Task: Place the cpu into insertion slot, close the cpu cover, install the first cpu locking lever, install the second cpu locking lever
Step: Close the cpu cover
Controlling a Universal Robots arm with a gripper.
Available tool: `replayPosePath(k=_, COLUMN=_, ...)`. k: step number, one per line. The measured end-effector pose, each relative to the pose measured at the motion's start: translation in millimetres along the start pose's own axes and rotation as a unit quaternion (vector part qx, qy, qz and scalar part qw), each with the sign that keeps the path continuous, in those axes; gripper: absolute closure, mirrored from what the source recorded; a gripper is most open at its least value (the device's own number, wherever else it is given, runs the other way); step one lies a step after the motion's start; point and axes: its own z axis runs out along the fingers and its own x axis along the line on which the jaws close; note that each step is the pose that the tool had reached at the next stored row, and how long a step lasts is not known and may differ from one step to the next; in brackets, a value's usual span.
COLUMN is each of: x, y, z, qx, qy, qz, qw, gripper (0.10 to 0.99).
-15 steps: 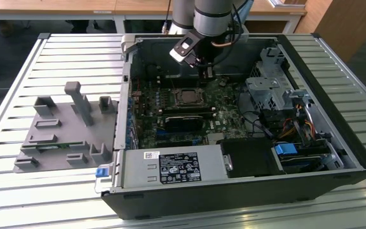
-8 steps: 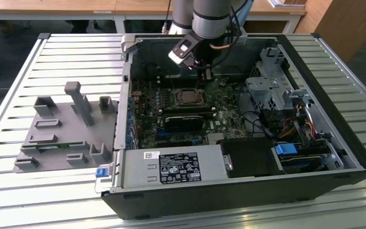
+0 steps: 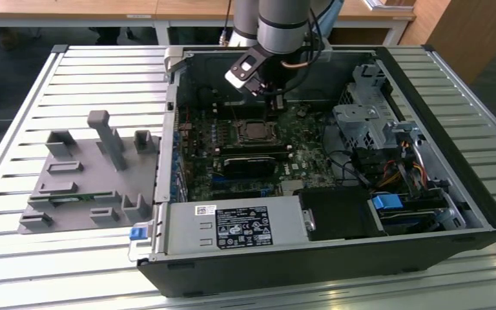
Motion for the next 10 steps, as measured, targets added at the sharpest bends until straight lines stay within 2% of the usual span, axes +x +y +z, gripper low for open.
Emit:
replayPosePath(k=4, x=-0.1, y=-4.2, z=0.1, qx=0.0001, qy=-0.0001, qz=0.0, qw=1.0, gripper=0.98)
replayPosePath(k=10, x=0.0, y=-6.0, z=2.2, qx=0.0001, qy=-0.0001, qz=0.0, qw=1.0, gripper=0.98)
